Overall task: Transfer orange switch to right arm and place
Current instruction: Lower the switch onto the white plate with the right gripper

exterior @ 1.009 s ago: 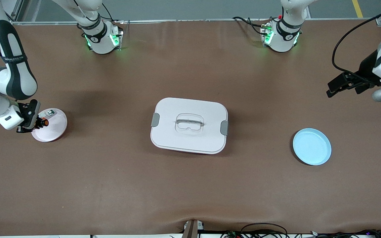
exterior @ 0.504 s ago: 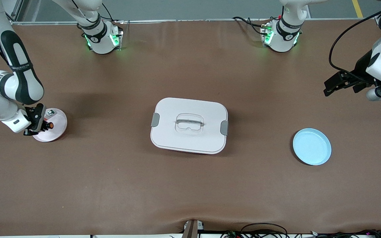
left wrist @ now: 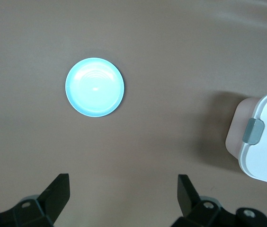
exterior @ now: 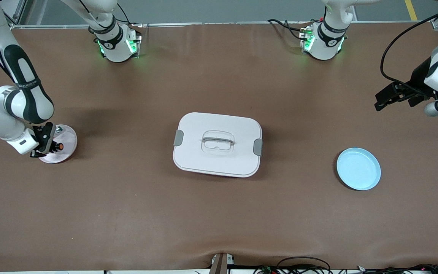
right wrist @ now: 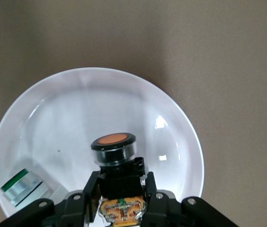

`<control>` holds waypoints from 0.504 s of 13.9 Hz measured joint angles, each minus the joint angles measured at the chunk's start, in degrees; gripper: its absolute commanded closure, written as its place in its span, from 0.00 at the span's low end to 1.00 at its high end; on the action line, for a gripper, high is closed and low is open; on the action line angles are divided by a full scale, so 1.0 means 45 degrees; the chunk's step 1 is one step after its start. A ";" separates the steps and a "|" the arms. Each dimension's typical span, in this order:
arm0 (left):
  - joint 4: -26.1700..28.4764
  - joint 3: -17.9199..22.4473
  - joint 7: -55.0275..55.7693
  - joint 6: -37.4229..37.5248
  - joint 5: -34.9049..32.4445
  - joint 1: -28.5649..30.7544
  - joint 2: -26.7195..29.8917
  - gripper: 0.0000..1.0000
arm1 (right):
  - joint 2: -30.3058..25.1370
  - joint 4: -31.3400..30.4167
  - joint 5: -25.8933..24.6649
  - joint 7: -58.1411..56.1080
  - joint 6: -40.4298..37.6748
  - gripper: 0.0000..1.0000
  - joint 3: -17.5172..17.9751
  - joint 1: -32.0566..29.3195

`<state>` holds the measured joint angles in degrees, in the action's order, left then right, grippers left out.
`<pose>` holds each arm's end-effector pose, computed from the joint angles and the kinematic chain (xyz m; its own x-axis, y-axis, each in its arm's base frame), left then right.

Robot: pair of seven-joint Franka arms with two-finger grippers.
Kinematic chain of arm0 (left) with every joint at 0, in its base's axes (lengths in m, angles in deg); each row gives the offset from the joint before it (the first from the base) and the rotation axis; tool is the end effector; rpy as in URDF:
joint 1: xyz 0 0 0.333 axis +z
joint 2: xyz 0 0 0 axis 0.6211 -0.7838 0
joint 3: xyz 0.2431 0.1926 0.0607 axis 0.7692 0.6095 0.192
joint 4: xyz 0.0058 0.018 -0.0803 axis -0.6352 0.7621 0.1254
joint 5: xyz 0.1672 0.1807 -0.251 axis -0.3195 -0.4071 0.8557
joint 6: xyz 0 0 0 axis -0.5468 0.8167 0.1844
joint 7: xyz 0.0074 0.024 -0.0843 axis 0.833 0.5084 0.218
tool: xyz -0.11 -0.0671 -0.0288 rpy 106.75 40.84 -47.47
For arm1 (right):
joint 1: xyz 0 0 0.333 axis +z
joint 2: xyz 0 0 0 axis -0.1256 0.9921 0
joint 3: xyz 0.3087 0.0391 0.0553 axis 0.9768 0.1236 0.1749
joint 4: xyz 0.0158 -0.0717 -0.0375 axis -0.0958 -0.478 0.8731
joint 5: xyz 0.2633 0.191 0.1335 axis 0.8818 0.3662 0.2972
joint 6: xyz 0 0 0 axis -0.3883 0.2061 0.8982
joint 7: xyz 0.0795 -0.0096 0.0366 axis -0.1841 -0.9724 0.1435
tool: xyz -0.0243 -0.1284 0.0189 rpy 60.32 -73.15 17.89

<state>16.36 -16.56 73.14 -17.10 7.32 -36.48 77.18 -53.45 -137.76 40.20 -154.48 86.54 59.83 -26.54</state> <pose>0.5194 -0.0663 0.6063 0.9922 0.1224 0.0239 0.1220 -0.9923 0.0195 0.5159 -0.2078 0.2033 0.0810 0.9953 -0.0530 0.9966 -0.0815 -0.0069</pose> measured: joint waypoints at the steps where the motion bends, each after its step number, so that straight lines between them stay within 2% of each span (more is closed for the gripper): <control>1: -0.0001 0.0052 0.0000 0.0004 0.0000 -0.0080 0.0000 0.00 | 0.0067 0.0000 0.0000 -0.0001 0.0047 1.00 0.0006 0.0000; 2: -0.0002 0.0094 0.0000 0.0006 0.0000 -0.0133 0.0000 0.00 | 0.0111 0.0001 0.0000 -0.0003 0.0070 1.00 0.0009 0.0000; 3: -0.0005 0.0106 0.0000 0.0011 0.0000 -0.0145 0.0000 0.00 | 0.0132 0.0001 0.0000 -0.0004 0.0077 0.86 0.0014 0.0000; 4: -0.0007 0.0113 0.0000 0.0031 -0.0001 -0.0162 0.0001 0.00 | 0.0139 0.0001 0.0000 -0.0004 0.0077 0.01 0.0021 0.0000; 7: -0.0012 0.0457 0.0000 0.0101 -0.0001 -0.0546 0.0006 0.00 | 0.0138 0.0009 0.0000 -0.0003 0.0076 0.00 0.0029 0.0000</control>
<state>16.31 -14.50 73.14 -16.64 7.31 -38.94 77.21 -52.83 -137.71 40.20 -154.50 86.88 59.96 -26.54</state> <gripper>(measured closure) 0.000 0.432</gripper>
